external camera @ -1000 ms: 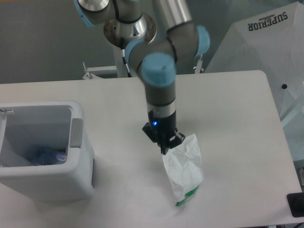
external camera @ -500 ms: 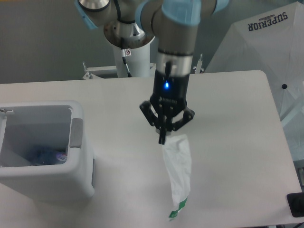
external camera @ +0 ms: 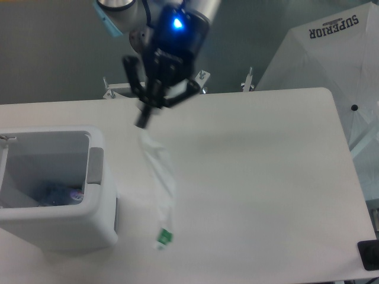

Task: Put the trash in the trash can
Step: 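Lift the bag and carry it over the trash bin, then lower the bag into the bin and open the gripper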

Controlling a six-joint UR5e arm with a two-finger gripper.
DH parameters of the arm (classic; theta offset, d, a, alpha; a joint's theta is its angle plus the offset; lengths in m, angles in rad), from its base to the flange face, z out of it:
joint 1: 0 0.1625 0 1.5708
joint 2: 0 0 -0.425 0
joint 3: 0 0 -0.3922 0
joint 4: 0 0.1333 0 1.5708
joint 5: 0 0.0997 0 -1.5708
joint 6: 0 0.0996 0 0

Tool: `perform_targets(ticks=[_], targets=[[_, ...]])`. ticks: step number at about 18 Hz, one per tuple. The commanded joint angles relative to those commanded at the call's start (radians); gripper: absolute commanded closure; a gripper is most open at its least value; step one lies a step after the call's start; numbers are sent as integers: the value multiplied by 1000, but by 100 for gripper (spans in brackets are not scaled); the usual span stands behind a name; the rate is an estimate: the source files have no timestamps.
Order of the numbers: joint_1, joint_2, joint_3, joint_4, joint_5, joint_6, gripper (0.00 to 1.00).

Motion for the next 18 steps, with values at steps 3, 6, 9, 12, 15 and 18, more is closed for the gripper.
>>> perform_targets(ticks=[3,6,9,12,15,18], targets=[[-69,15,-6,2,-6,2,100],[-104,43,-38,6,-6,56,100],[-146,49,-81,5,-8,138,100],[-166,86,-175,3,-9,312,100],[-163,84,-193,3,-8,383,100],[-154,78,-183,5,-9,449,100]])
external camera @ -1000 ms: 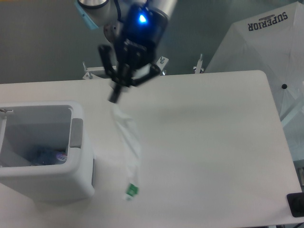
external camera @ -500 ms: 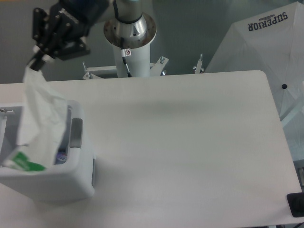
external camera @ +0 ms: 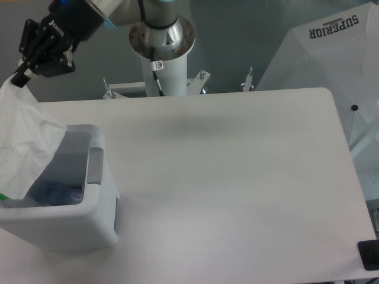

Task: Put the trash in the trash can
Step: 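Lower the bag into the bin and open the gripper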

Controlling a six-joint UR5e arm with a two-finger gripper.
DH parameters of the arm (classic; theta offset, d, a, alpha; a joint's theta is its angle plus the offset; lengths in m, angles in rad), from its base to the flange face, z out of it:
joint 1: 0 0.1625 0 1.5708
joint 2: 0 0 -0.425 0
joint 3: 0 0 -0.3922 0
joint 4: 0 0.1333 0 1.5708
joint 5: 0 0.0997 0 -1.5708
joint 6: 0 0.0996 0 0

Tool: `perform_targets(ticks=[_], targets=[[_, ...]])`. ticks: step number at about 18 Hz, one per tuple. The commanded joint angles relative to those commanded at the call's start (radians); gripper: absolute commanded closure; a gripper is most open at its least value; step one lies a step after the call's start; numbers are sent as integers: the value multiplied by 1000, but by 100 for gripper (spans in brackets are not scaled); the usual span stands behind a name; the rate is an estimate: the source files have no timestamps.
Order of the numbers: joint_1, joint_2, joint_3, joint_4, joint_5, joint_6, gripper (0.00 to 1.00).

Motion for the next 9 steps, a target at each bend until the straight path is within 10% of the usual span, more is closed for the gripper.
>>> perform_targets(ticks=[9], targets=[[8,-93,2,-6,0,46,100]])
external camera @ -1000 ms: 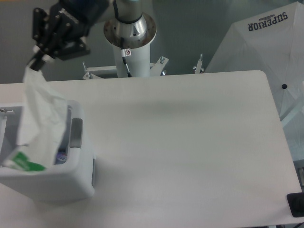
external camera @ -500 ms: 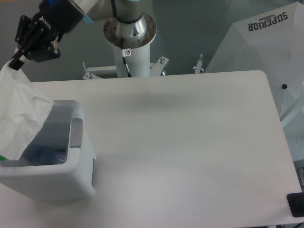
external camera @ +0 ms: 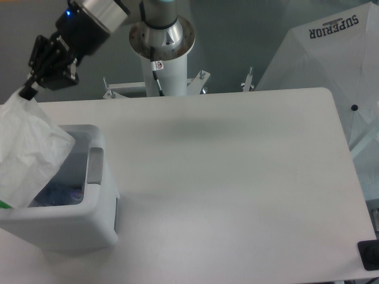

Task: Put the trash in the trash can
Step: 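Lower the bag into the bin and open the gripper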

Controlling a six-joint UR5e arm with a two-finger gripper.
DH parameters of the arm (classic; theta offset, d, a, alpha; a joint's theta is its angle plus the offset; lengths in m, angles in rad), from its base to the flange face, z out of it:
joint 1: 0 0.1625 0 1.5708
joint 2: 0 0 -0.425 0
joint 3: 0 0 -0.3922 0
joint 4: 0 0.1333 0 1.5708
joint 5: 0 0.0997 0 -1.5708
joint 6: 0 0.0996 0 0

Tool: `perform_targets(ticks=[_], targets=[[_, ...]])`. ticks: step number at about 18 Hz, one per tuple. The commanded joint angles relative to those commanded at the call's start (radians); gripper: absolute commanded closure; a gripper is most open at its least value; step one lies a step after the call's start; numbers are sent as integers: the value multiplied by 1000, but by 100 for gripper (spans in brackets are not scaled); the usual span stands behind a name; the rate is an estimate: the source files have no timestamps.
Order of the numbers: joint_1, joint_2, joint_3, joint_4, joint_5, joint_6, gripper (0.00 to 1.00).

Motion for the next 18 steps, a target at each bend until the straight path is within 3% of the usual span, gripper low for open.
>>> perform_targets(ticks=[8,12,17,18], targets=[[49,-32,6,-8,0,-101,100],[69,-9,5,-100,2,-107,100],[69,-9,14,-121,2,-107,100],[69,-9,15,-121,2,-107,86]])
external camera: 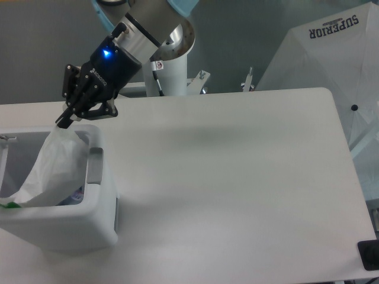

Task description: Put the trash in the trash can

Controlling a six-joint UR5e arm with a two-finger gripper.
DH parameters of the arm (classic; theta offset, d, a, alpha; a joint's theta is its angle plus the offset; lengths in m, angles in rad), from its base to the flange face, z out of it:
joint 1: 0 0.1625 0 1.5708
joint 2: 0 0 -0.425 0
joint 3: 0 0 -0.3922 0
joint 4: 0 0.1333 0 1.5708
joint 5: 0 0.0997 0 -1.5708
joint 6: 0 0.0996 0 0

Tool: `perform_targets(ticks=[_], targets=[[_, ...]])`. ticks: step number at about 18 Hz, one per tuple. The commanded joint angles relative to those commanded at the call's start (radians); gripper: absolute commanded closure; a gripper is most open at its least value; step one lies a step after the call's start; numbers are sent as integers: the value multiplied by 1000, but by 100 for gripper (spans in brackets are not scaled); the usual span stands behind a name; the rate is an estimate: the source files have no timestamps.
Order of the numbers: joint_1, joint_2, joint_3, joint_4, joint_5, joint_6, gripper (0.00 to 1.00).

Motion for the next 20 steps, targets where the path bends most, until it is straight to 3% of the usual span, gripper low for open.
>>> perform_targets(ticks=[2,6,11,13,20], targets=[[0,0,0,3,0,0,42],[2,12,0,5,0,-21,0],[35,26,15,8,0,-102,0],[101,31,20,14,0,-201,0],[277,15,44,43,-5,-206,0]])
